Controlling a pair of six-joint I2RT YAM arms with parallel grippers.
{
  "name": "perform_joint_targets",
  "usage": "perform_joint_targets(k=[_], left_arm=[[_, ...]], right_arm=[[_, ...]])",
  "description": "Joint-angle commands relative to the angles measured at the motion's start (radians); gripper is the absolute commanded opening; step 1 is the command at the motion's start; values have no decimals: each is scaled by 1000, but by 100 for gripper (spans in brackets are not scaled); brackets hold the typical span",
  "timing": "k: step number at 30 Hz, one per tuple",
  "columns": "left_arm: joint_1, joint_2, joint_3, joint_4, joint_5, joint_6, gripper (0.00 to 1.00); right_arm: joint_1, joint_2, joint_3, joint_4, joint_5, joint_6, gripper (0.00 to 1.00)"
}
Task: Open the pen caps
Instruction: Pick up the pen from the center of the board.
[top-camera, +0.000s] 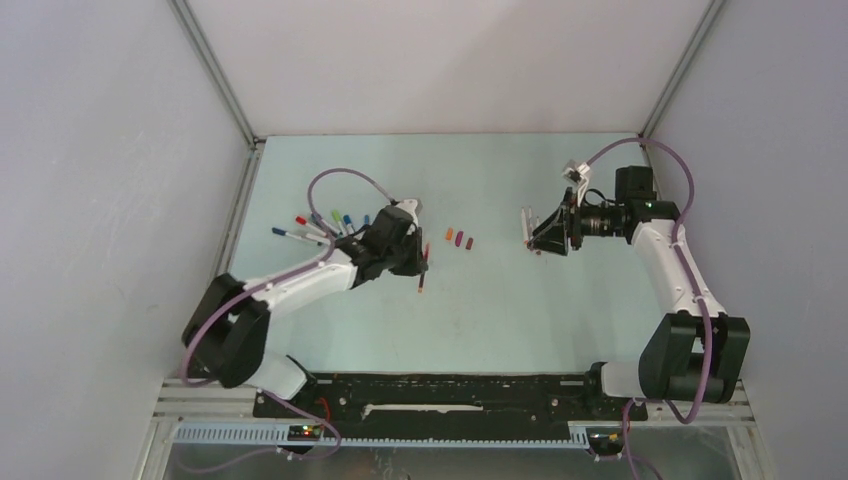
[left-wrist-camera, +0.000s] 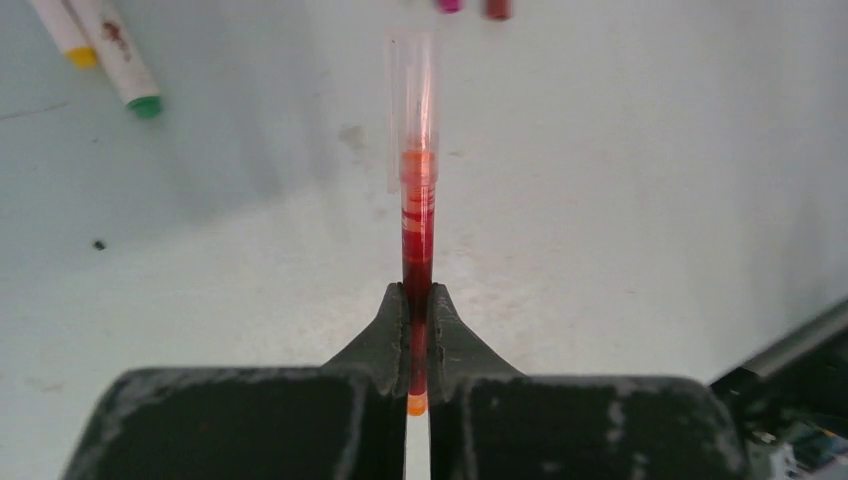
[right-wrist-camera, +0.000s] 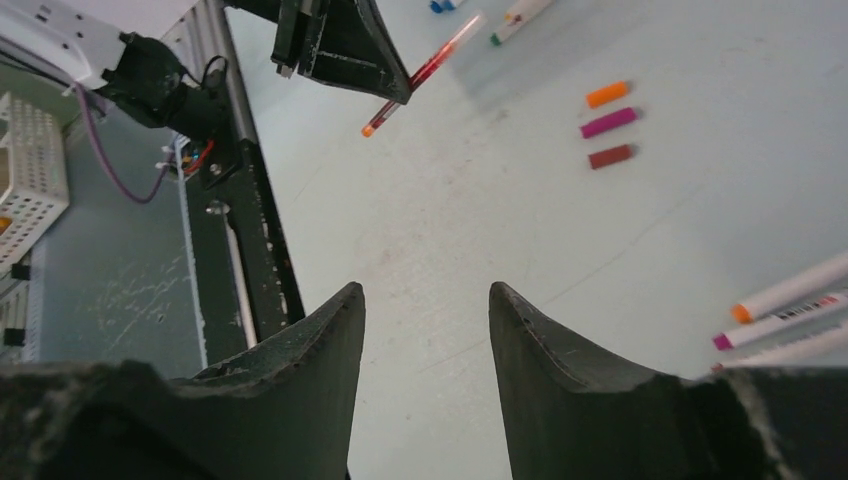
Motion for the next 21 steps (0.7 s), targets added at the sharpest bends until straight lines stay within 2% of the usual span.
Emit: perform_joint_targets(k=[1, 5, 8, 13, 21], left_arm=[[-34, -150, -102, 273, 75, -66, 0], [-70, -236, -154, 455, 86, -80, 0], [-88, -275, -174, 554, 102, -84, 0], [-116, -299, -186, 672, 113, -107, 0], [-156, -289, -204, 841, 120, -159, 0]], right_arm=[[25, -44, 3, -117, -107, -205, 52], [20, -67, -1, -272, -173, -429, 53], [0, -129, -65, -246, -226, -472, 60], [-27, -236, -177, -101, -281, -412, 70], [-9, -264, -223, 41, -319, -235, 74]])
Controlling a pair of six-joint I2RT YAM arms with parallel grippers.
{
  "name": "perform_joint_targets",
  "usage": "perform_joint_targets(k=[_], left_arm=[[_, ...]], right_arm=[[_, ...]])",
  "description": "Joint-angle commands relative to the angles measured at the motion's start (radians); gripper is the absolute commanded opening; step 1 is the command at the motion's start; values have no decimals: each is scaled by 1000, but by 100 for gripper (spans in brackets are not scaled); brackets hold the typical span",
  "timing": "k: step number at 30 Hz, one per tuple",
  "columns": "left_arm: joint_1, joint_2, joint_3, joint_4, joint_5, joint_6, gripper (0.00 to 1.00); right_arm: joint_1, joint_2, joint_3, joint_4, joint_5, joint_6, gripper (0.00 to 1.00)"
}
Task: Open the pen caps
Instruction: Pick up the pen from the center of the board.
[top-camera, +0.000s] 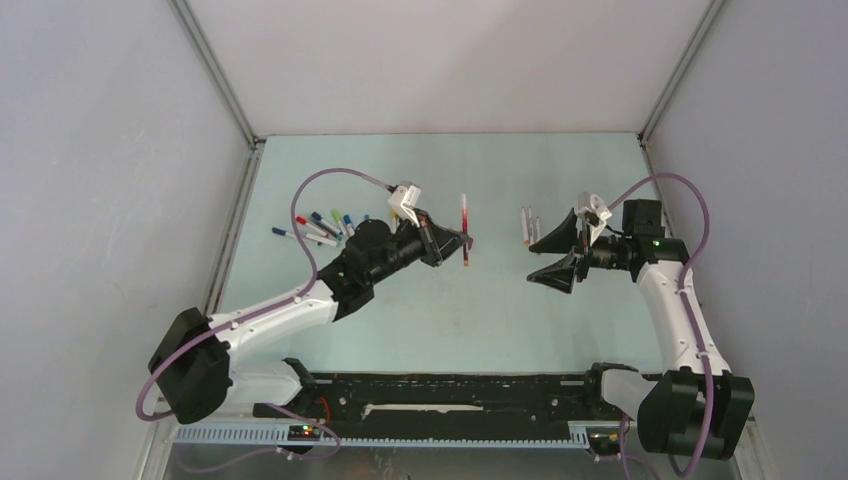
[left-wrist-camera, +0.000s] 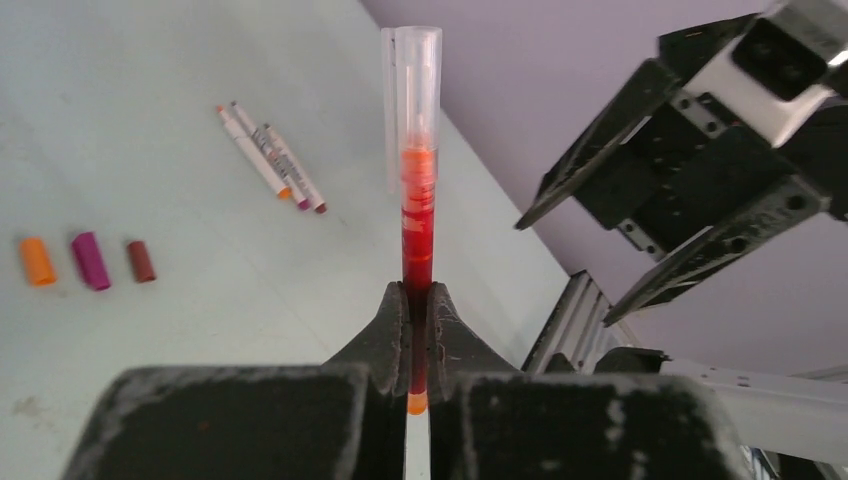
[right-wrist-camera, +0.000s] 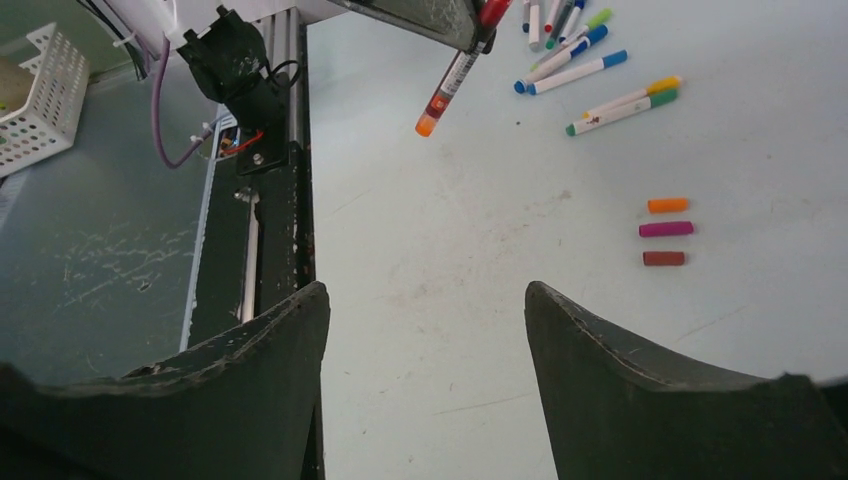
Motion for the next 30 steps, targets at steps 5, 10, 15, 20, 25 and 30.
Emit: perform_joint_targets(k=[5, 10, 15, 20, 25, 30], left_arm=[[-49, 21, 6, 186, 12, -43, 0], [-66, 56, 15, 240, 0, -59, 0], [-78, 80, 33, 259, -18, -61, 0], [-89, 91, 41, 280, -47, -59, 0], [-96, 114, 70, 291, -73, -64, 0], [-110, 160, 106, 314, -82, -75, 0]], right_arm=[[64, -11, -38, 194, -69, 180, 76], [102, 1, -57, 294, -75, 317, 76], [145, 10, -72, 383, -77, 428, 77], [155, 15, -76, 450, -76, 526, 77], [163, 9, -89, 567, -44, 663, 77], [186, 16, -136, 770, 20, 896, 76]])
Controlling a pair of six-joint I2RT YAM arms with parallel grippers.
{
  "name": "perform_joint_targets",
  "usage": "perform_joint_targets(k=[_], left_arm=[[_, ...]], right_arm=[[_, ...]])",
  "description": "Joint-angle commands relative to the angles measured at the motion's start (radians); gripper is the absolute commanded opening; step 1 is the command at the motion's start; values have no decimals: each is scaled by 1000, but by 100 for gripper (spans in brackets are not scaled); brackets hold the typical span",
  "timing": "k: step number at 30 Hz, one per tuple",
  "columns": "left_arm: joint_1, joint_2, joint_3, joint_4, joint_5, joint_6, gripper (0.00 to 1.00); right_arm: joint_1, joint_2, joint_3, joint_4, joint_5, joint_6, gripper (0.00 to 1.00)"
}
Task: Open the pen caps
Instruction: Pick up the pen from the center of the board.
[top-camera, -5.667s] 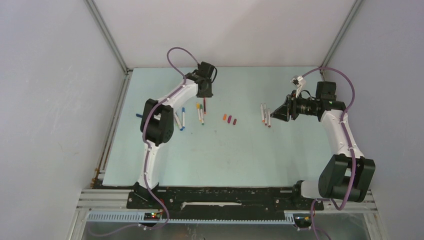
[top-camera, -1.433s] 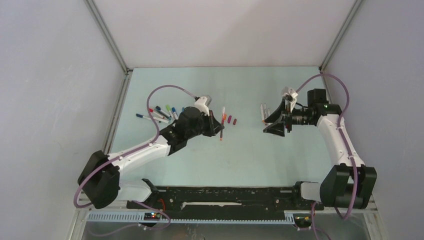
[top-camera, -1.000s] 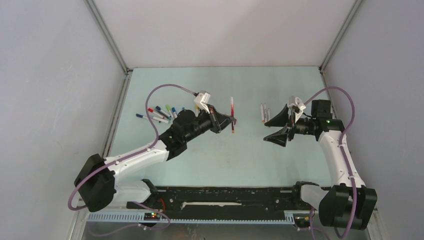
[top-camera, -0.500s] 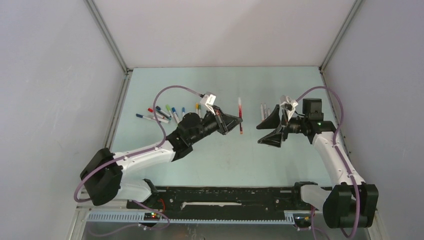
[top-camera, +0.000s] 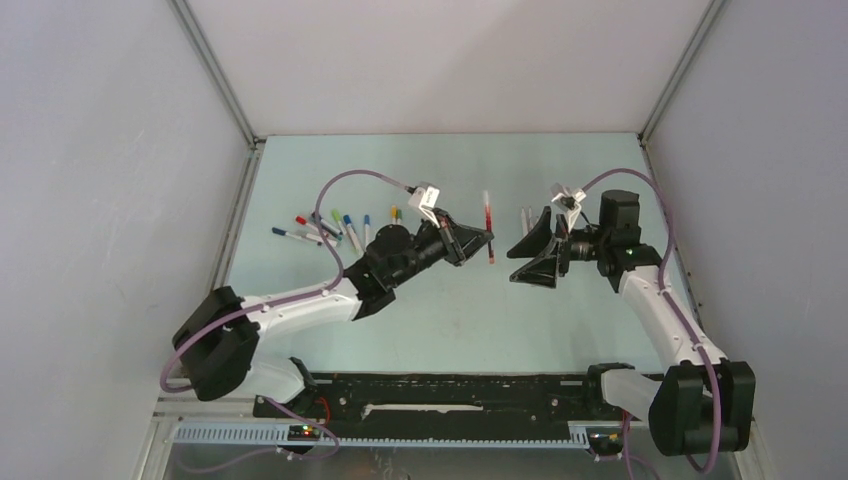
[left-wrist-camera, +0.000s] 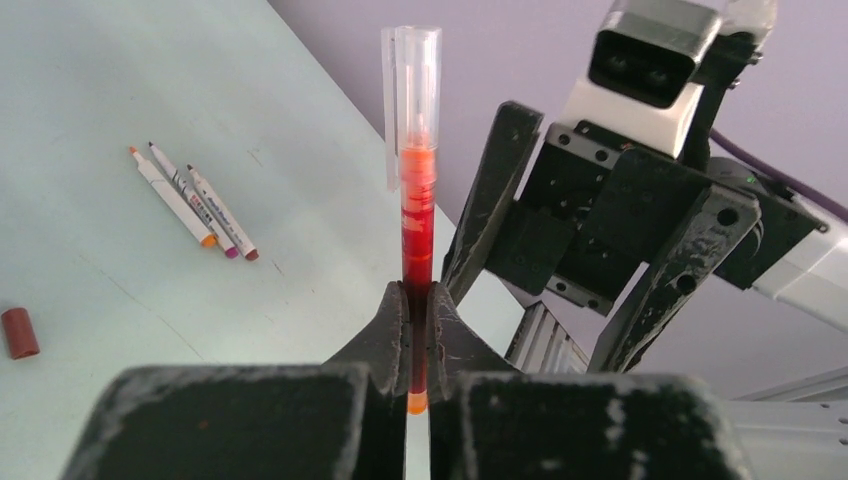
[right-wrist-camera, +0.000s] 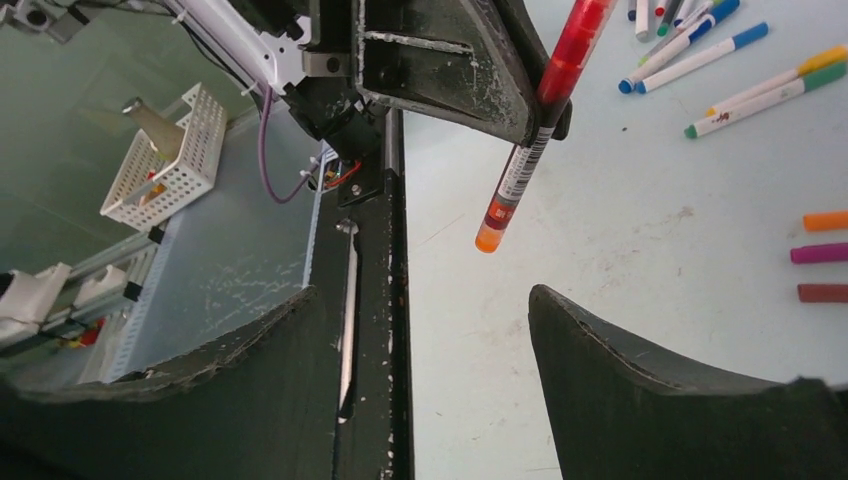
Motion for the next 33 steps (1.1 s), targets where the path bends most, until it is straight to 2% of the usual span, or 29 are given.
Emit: perform_joint_targets(k=[1, 9, 13, 17, 22, 27, 29, 33], left_arm=[[-19, 35, 91, 72, -27, -15, 0], [-49, 100, 139, 101, -21, -34, 0], [-64, 121, 154, 109, -24, -35, 0], [-70, 131, 166, 111, -22, -37, 0], [-74, 122, 158, 114, -29, -35, 0], [-75, 110, 156, 112, -16, -40, 3], [-75, 97, 150, 110, -9, -44, 13], [-69, 33, 138, 30, -25, -24, 53]], right_arm=[[24, 4, -25, 200, 64, 223, 76], [40, 19, -40, 308, 190, 363, 75], [41, 19, -43, 330, 222, 397, 69], [42, 22, -45, 344, 216, 411, 54], [45, 22, -45, 350, 216, 417, 25], [44, 20, -44, 353, 223, 400, 0], [43, 16, -44, 358, 211, 395, 0], [30, 12, -44, 359, 121, 352, 0]])
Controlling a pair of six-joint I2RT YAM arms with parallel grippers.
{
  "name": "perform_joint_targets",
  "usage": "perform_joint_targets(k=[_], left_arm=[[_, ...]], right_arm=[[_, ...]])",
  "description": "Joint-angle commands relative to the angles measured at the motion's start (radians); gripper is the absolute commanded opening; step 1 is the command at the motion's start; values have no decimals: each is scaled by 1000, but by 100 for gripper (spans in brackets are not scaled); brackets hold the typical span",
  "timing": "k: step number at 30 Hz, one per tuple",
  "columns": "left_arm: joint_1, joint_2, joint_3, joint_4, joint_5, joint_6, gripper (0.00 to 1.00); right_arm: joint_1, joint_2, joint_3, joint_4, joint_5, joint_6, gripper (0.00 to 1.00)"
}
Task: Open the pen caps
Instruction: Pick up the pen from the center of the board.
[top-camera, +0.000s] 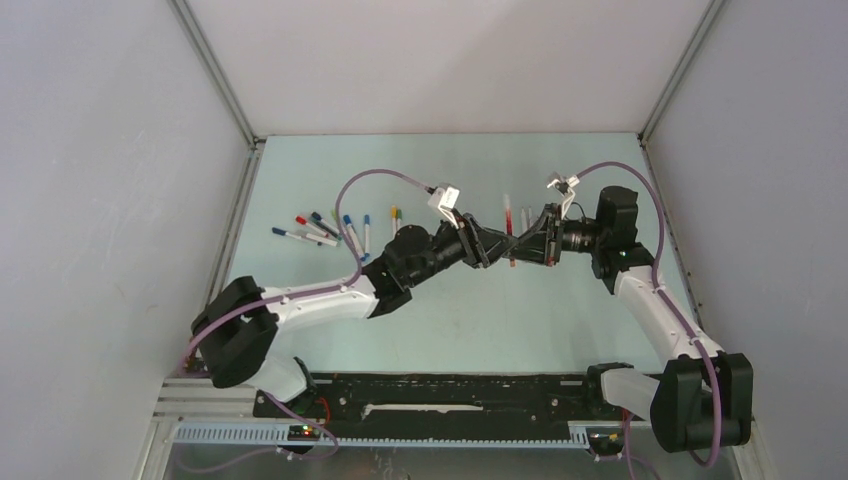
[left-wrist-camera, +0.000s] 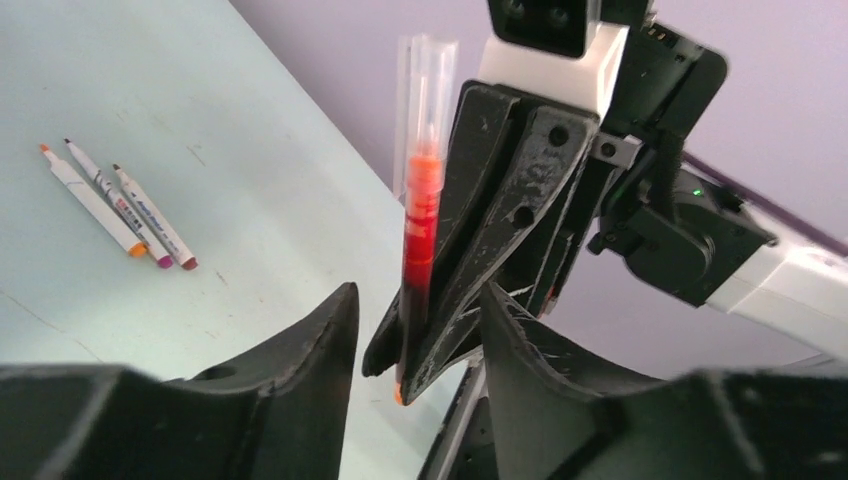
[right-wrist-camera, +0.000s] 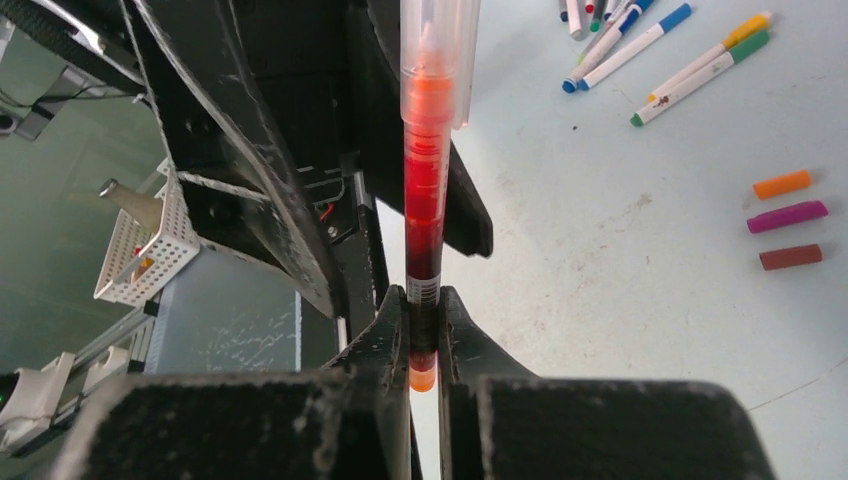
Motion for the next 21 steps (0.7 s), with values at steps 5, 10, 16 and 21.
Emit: perform_joint_targets(k=[5, 10, 16, 21], left_arm=[[6, -200, -7, -57, -13, 103, 85], [26, -235, -4, -91, -9, 139, 90], [39, -188, 80, -136, 39, 137, 90], [41, -121, 134, -127, 57, 120, 87]], right_arm=[[-21, -4, 4, 23, -220, -131, 0], [-17, 4, 4, 2, -239, -160, 0], [-15, 11, 4, -6, -250, -168, 0], [-11, 13, 4, -9, -252, -170, 0]])
